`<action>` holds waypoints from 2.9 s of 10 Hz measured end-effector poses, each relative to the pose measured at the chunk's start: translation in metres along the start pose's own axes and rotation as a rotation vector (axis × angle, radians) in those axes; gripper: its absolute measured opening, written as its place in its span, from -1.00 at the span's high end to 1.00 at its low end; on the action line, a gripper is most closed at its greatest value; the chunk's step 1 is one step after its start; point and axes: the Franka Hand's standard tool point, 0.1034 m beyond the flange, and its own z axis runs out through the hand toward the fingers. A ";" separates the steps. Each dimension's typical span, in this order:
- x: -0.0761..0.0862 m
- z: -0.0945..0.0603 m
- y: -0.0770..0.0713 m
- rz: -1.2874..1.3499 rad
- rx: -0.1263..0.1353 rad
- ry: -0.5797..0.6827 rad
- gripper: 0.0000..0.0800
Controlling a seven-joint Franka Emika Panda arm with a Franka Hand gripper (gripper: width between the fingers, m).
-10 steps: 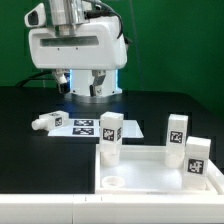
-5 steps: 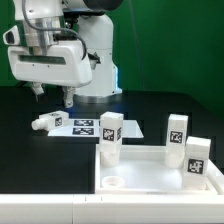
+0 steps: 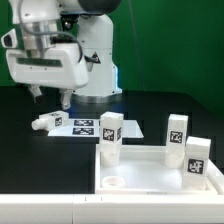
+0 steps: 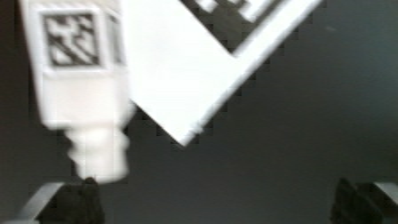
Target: Assemble square table
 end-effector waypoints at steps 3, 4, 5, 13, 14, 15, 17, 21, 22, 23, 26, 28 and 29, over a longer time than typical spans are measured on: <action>-0.020 0.013 0.018 0.002 -0.040 0.014 -0.62; -0.022 0.013 0.017 0.001 -0.040 0.012 -0.62; -0.022 0.014 0.017 0.008 -0.038 0.012 -0.62; -0.017 0.013 0.016 0.002 -0.029 0.000 -0.62; -0.014 0.009 0.018 0.025 -0.005 -0.023 -0.62; -0.013 0.006 0.019 0.060 0.023 -0.044 -0.62; -0.010 0.003 0.021 0.086 0.052 -0.055 -0.62; -0.011 0.005 0.023 0.091 0.046 -0.057 -0.62; -0.009 0.005 0.023 0.070 0.046 -0.081 -0.62; 0.006 -0.005 0.020 0.049 0.060 -0.116 -0.62; 0.059 -0.036 0.000 -0.051 0.128 -0.154 -0.62; 0.065 -0.033 0.000 -0.095 0.124 -0.153 -0.62; 0.065 -0.033 0.000 -0.095 0.124 -0.153 -0.62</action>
Offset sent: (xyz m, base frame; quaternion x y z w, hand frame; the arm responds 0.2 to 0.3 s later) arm -0.0073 0.0091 -0.0274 0.0182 0.0131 0.0292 0.9993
